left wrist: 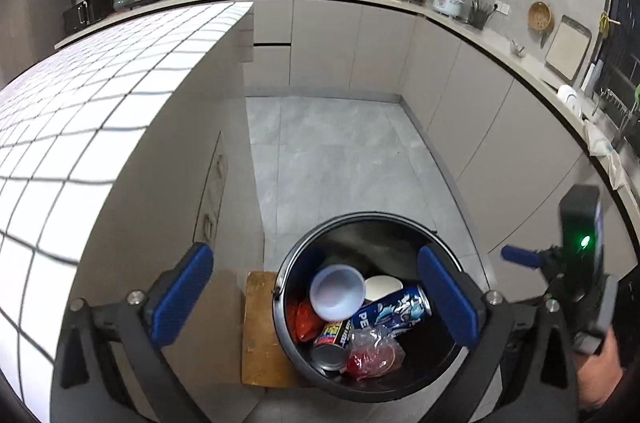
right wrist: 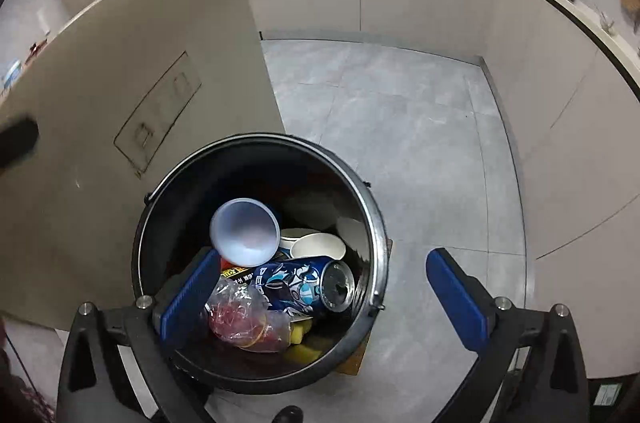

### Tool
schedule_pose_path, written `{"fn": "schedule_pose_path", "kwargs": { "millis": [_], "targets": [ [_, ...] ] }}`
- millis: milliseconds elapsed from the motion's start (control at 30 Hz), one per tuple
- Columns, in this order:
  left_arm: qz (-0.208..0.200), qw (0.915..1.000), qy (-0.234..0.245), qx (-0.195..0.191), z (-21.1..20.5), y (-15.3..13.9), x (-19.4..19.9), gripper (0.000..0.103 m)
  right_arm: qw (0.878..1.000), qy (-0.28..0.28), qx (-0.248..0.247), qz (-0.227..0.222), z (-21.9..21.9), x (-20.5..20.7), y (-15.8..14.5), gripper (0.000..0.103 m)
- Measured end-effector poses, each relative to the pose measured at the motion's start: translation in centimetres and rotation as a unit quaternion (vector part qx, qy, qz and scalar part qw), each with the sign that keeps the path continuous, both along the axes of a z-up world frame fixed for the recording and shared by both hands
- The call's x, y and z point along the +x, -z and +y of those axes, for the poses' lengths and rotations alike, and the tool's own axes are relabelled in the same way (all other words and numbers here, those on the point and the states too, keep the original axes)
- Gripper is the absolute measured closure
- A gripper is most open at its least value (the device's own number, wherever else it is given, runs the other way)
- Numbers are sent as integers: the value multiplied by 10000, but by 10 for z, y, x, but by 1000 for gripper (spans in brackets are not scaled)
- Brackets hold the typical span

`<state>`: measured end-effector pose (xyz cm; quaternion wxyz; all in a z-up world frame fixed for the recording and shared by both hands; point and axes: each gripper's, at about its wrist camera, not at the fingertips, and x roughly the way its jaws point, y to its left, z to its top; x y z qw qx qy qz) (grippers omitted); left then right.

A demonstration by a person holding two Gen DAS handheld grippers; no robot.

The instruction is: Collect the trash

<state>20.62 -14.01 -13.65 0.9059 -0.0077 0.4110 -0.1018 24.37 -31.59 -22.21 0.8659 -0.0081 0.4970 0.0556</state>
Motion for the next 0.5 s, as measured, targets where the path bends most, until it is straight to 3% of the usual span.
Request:
{"fn": "schedule_pose_path", "kwargs": {
  "millis": [267, 500],
  "targets": [
    [78, 9996, 225, 133, -13, -16, -30, 0, 9998, 120, -182, 36, -9, -26, -29, 0],
    [-120, 9994, 86, 313, 7, -72, -93, 0, 9988, 380, -304, 37, -7, -110, -79, 0]
  ]
}}
